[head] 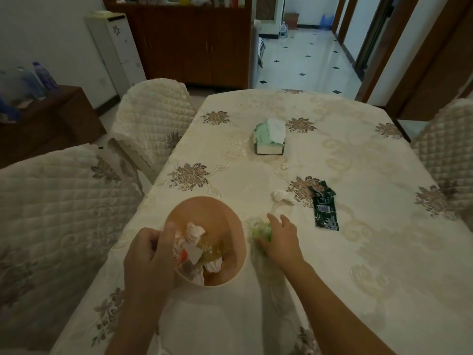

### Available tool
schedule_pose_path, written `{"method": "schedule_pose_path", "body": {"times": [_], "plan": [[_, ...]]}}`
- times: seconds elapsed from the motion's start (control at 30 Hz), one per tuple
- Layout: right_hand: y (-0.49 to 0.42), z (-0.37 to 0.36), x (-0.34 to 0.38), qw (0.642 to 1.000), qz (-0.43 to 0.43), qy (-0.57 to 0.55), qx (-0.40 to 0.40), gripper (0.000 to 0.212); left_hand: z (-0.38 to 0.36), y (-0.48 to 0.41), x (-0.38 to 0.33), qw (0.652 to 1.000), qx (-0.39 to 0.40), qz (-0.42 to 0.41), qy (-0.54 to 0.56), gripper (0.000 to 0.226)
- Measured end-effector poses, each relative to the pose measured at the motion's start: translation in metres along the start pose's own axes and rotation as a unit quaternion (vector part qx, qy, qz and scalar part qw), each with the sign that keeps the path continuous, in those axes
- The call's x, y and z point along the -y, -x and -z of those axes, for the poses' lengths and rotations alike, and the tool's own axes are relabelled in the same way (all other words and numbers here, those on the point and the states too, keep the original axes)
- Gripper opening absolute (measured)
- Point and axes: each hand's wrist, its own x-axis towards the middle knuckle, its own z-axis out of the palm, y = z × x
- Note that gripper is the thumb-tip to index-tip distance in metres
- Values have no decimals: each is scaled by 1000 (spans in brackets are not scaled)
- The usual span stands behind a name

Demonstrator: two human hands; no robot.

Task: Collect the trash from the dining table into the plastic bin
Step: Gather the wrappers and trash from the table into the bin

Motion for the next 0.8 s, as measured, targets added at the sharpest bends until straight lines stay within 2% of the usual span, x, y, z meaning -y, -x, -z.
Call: {"method": "schedule_pose_path", "body": {"times": [0.13,0.3,0.4,0.5,0.63,0.7,0.8], "plan": [[-4,-12,-10,999,15,2,-42,60,-10,-9,-6,1000,1,-3,14,35],[-5,-8,-17,989,21,-134,-59,57,-22,-18,-12,1000,0,-18,14,34],[-15,7,-18,982,25,-164,-94,50,-32,-22,-16,1000,-5,-24,9,33],[-40,24,-18,976,42,-157,-145,46,-41,-27,-18,999,-1,-31,19,35],[-81,37,-12,974,40,-144,-169,48,-54,-34,-19,999,1,-22,29,34],[-97,37,-11,976,41,-125,-171,51,-60,-39,-19,999,3,-21,35,35],[-112,27,-20,990,24,-27,-135,46,-67,-46,-19,999,9,-28,34,36]]}}
